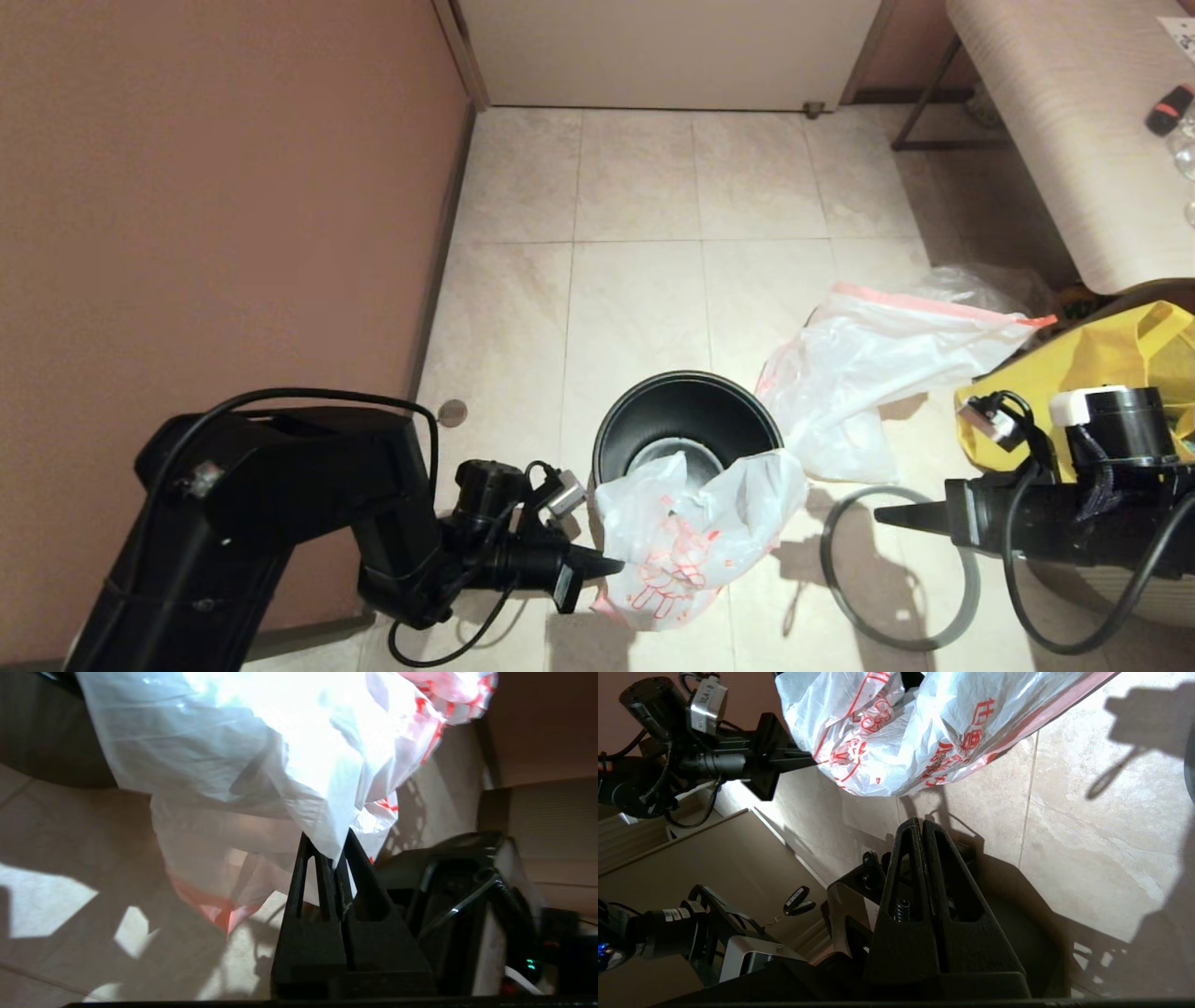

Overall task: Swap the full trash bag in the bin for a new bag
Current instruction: Put the new garbage bag on the trash can

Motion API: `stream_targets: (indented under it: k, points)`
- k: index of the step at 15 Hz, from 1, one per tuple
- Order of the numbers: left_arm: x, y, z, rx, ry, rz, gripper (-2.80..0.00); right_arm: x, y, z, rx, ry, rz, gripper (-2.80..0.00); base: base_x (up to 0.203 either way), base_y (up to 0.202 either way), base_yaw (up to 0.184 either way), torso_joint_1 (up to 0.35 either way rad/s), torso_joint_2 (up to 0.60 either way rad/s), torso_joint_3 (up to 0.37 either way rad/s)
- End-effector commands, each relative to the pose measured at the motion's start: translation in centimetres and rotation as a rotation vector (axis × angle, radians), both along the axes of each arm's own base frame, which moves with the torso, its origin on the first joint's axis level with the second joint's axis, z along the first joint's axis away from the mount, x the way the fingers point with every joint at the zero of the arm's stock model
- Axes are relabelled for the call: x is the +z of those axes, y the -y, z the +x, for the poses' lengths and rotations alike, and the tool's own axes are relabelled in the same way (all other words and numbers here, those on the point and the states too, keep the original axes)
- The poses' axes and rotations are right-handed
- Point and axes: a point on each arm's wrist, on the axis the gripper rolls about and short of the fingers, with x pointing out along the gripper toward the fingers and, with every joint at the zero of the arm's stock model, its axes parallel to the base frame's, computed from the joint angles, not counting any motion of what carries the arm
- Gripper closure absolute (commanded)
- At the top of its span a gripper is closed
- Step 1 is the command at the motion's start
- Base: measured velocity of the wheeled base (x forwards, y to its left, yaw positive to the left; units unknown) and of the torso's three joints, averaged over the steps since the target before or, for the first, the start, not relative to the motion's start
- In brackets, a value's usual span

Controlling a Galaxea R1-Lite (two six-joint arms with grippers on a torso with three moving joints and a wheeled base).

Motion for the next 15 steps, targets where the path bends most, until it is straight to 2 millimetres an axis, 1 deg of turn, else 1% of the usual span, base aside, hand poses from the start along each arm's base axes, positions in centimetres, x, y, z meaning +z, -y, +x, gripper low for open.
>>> stream_targets:
  k: [1,3,4,6,8,10,11,13,14,15]
  points:
    - [0.6,-0.3,-0.4,-0.016,0.003,-0.019,0.00,-0.4,0.0,0.2,0.001,-0.015,0.002,0.00,0.000,0.000,0.000,0.000,0.00,0.000]
    - [1.9,-0.4,-0.4,-0.022,0.023,-0.039,0.00,-0.6,0.1,0.3,-0.002,-0.022,0.003,0.00,0.000,0.000,0.000,0.000,0.00,0.000]
    - [3.0,-0.4,-0.5,-0.025,0.045,-0.052,0.00,-0.7,0.2,0.3,-0.006,-0.024,0.003,0.00,0.000,0.000,0.000,0.000,0.00,0.000]
    - [5.9,0.1,-0.8,-0.027,0.085,-0.092,0.00,-0.7,0.7,0.3,-0.020,-0.023,0.005,0.00,0.000,0.000,0.000,0.000,0.00,0.000]
    - [9.6,0.8,-0.9,-0.011,0.102,-0.163,0.00,-0.3,0.8,0.2,-0.019,-0.010,0.008,0.00,0.000,0.000,0.000,0.000,0.00,0.000]
    - [13.3,1.9,-0.7,-0.006,0.132,-0.242,0.00,0.5,0.7,-0.4,-0.008,0.029,0.000,0.00,0.000,0.000,0.000,0.000,0.00,0.000]
    - [14.7,2.6,-0.6,-0.007,0.138,-0.273,0.00,1.0,0.7,-0.6,-0.004,0.048,0.000,0.00,0.000,0.000,0.000,0.000,0.00,0.000]
    - [16.1,3.8,-0.1,0.021,0.161,-0.305,0.00,1.3,0.7,-0.8,-0.005,0.058,-0.001,0.00,0.000,0.000,0.000,0.000,0.00,0.000]
    - [16.1,4.4,0.1,0.056,0.157,-0.304,0.00,1.2,0.7,-0.7,-0.011,0.055,-0.002,0.00,0.000,0.000,0.000,0.000,0.00,0.000]
    - [15.7,4.4,-0.1,0.058,0.130,-0.289,0.00,1.1,0.8,-0.8,-0.014,0.053,-0.003,0.00,0.000,0.000,0.000,0.000,0.00,0.000]
